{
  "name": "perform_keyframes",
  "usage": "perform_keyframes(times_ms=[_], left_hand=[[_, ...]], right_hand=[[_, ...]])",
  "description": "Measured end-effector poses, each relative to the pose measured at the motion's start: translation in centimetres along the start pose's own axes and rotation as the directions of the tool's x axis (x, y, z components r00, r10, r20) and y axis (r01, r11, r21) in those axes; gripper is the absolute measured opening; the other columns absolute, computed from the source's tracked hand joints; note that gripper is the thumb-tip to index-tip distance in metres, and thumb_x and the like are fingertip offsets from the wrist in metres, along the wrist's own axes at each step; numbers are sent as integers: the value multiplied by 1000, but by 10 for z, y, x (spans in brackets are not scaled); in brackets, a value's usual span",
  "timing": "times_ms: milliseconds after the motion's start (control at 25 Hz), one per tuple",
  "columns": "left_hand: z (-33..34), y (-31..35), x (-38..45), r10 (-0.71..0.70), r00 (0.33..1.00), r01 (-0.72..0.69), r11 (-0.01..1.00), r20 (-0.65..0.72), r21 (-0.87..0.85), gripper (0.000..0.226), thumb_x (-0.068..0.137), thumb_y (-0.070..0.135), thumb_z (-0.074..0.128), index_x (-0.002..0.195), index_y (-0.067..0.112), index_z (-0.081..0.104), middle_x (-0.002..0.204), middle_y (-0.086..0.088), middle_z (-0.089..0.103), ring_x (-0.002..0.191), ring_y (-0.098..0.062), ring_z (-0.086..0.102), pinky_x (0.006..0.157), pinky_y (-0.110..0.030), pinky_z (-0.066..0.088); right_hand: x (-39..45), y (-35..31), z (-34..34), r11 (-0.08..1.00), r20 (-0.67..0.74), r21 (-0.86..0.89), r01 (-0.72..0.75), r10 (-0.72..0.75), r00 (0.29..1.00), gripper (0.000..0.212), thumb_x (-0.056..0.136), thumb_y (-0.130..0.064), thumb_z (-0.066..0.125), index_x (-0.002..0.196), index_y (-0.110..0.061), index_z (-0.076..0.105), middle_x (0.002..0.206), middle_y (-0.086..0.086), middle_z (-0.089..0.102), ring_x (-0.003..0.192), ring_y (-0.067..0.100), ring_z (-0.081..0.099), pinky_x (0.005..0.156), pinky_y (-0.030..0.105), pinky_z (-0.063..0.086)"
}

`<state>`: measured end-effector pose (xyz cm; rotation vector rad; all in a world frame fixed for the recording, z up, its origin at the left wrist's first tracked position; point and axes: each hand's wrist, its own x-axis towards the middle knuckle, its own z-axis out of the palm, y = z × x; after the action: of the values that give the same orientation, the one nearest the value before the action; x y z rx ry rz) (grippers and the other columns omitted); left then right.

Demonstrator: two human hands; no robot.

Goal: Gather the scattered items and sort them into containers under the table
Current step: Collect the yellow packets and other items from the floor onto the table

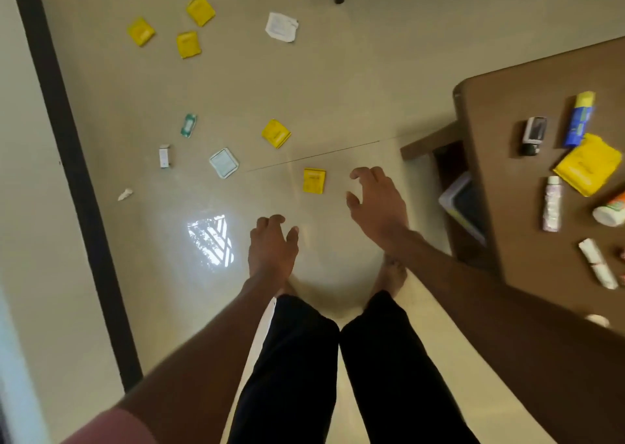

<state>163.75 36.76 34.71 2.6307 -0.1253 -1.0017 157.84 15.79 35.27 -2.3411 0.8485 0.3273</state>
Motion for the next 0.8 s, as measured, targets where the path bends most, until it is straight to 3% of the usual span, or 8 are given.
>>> perform_keyframes(times_ms=[200, 440, 640, 720, 800], left_hand=[[32, -89, 138, 40, 999, -40, 997, 4, 66, 53, 100, 42, 58, 143, 12, 51, 154, -5, 37, 140, -31, 36, 107, -47, 42], [83, -199, 293, 55, 998, -47, 981, -37, 187, 60, 98, 36, 63, 146, 4, 45, 152, -18, 37, 137, -42, 39, 112, -48, 37], [103, -225, 379, 25, 994, 0, 974, -104, 228, 72, 100, 28, 60, 159, 25, 19, 168, -17, -8, 143, -48, 24, 109, -54, 39], [108, -223, 400, 8, 989, 26, 974, -148, 225, 69, 101, 24, 57, 158, 33, 19, 169, -11, -10, 140, -47, 27, 100, -53, 44], [116, -221, 407, 15, 977, 43, 963, -214, 267, 60, 99, 15, 57, 150, 30, 29, 166, -13, 6, 130, -45, 35, 87, -48, 47]], right_hand=[[74, 4, 141, 997, 94, -33, -68, 71, 993, 51, 93, -35, 71, 138, -20, 52, 134, 9, 50, 116, 37, 57, 85, 43, 50], [148, 44, 300, 979, 121, -188, -82, 106, 987, 62, 91, -36, 73, 144, -18, 47, 147, 13, 39, 124, 42, 49, 87, 50, 51], [188, 84, 360, 960, 121, -278, -19, 54, 991, 75, 87, -26, 74, 152, -35, 38, 166, 9, 15, 138, 43, 31, 84, 57, 55], [194, 94, 368, 962, 72, -273, 19, 1, 997, 70, 83, -16, 74, 146, -34, 47, 161, 9, 25, 129, 42, 37, 75, 53, 57], [196, 96, 370, 959, 48, -277, 55, -44, 998, 63, 81, -9, 74, 136, -30, 54, 149, 10, 36, 117, 40, 43, 69, 47, 57]])
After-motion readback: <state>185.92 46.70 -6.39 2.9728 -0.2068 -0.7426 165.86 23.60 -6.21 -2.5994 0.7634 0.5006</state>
